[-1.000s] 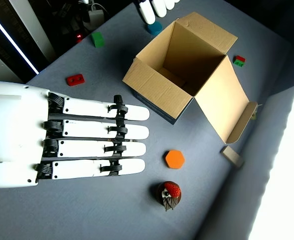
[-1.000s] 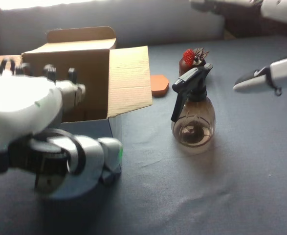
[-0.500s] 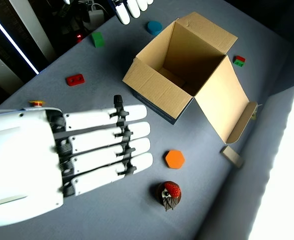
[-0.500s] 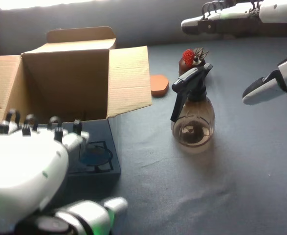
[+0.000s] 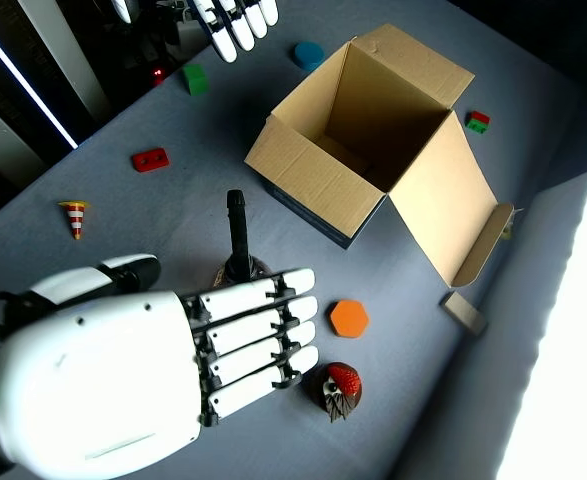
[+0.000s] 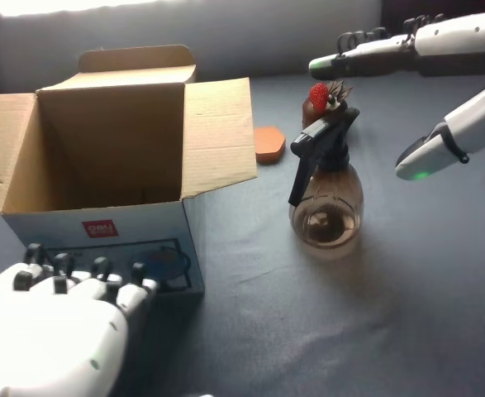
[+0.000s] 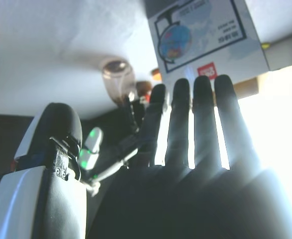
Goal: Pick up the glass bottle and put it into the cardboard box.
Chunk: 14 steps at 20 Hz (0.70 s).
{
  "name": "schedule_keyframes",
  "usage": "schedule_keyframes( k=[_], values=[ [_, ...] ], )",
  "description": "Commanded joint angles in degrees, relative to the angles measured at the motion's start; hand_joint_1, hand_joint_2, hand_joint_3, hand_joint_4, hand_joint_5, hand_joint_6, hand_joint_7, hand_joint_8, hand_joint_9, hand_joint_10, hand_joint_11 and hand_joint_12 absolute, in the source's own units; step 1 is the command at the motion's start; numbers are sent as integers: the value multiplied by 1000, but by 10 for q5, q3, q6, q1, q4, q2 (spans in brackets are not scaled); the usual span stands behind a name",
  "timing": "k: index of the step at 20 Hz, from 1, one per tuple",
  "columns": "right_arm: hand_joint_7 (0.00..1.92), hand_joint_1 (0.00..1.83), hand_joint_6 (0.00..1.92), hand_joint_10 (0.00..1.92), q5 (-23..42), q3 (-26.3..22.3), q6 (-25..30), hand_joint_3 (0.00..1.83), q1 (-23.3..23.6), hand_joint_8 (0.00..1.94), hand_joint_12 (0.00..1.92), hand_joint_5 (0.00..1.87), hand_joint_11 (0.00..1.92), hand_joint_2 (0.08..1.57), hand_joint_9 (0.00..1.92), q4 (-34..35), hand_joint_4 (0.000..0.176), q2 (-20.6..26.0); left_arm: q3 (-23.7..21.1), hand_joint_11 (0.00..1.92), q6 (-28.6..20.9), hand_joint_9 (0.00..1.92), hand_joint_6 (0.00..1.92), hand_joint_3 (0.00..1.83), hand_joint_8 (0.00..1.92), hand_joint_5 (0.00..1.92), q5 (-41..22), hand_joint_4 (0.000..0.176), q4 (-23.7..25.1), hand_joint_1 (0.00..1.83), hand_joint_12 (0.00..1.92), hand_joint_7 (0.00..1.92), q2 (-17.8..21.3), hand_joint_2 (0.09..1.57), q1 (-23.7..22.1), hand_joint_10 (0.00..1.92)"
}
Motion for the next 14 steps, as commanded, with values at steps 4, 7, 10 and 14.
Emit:
schedule_keyframes(
  k=[4,7,10,14],
  values=[
    [44,973,10,17,16,17,4,0,2,9,0,24,0,963,38,36,0,-20,2,0,-28,146,5,1,1,136,-14,27,65,125,410,150,-41,1209,24,3],
    [53,978,11,18,2,17,-3,0,-1,11,0,28,0,966,41,36,0,-32,1,0,-75,152,3,1,2,139,-44,26,88,128,431,156,-77,1211,61,4],
    [55,980,11,17,-16,19,-5,0,-4,11,0,30,0,960,41,36,0,-42,2,0,-107,152,0,1,1,132,-77,26,113,127,457,156,-107,1213,97,2],
    [44,948,3,15,-27,23,-12,0,-10,4,0,14,0,959,38,36,0,-56,11,0,-135,150,1,4,0,137,-86,27,151,109,452,151,-117,1219,138,1]
  ],
)
